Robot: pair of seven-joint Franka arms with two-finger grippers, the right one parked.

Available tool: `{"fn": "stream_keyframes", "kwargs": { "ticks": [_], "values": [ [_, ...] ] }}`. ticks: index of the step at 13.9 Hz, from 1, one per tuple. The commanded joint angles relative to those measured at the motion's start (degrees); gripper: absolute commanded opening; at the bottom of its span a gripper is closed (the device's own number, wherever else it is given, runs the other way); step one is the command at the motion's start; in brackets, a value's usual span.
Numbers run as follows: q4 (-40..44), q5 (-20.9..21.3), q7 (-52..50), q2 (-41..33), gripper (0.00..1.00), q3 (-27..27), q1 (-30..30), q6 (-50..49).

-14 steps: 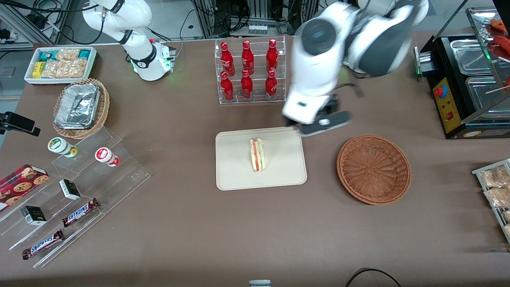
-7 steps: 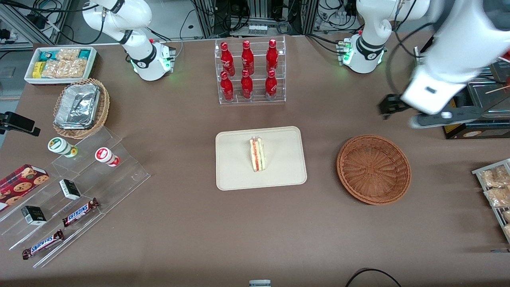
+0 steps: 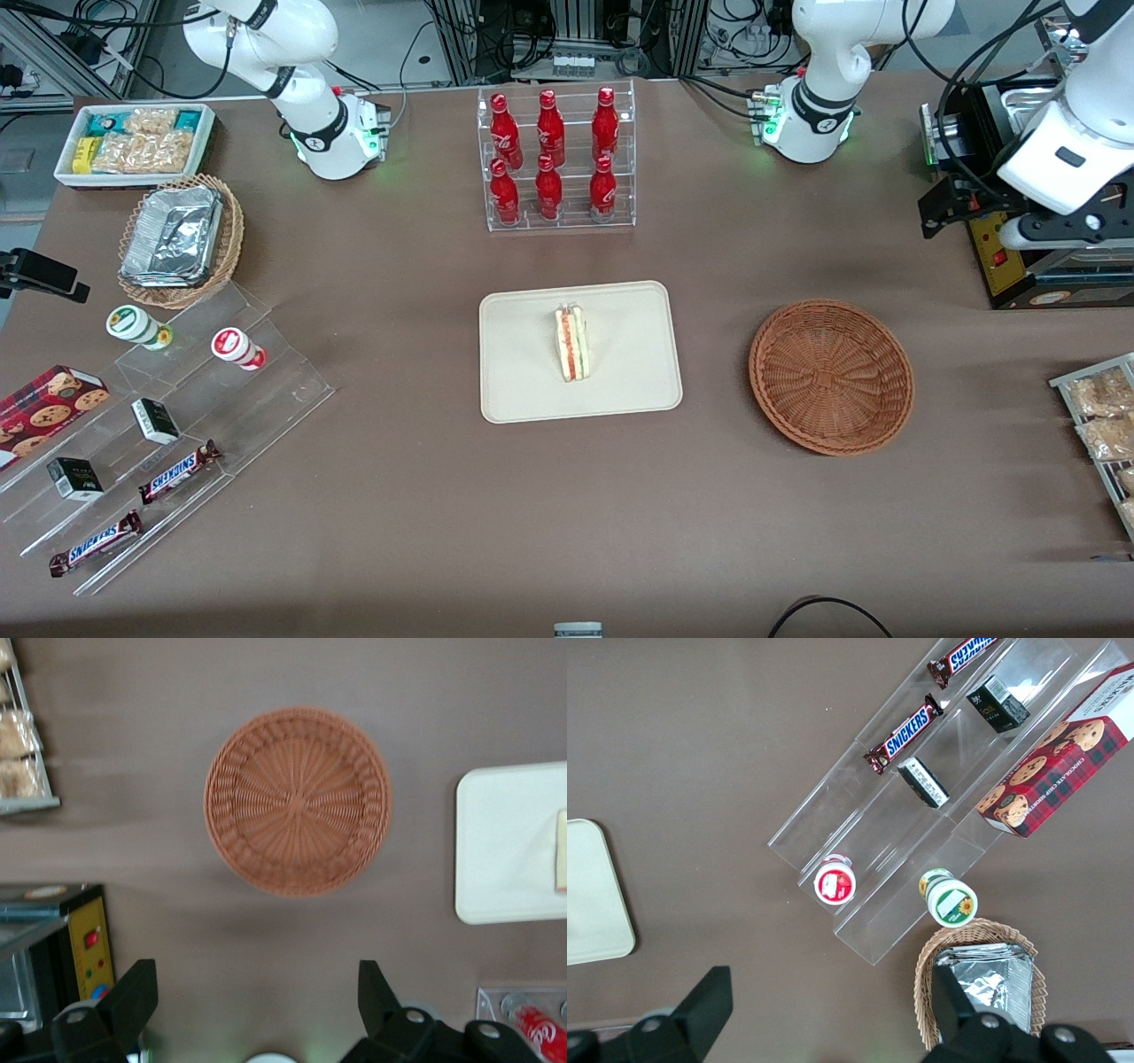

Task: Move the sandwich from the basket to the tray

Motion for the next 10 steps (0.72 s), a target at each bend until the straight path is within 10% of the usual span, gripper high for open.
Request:
{"fn": "stream_keyframes", "kwargs": {
  "ticks": [1,10],
  "values": [
    [4.49,-1.07,1.61,3.12,1.00,0.50,0.29,-0.02],
    [11.37,-0.37,3.64,8.05,1.00,0.50,0.99,-1.43]
  ]
}}
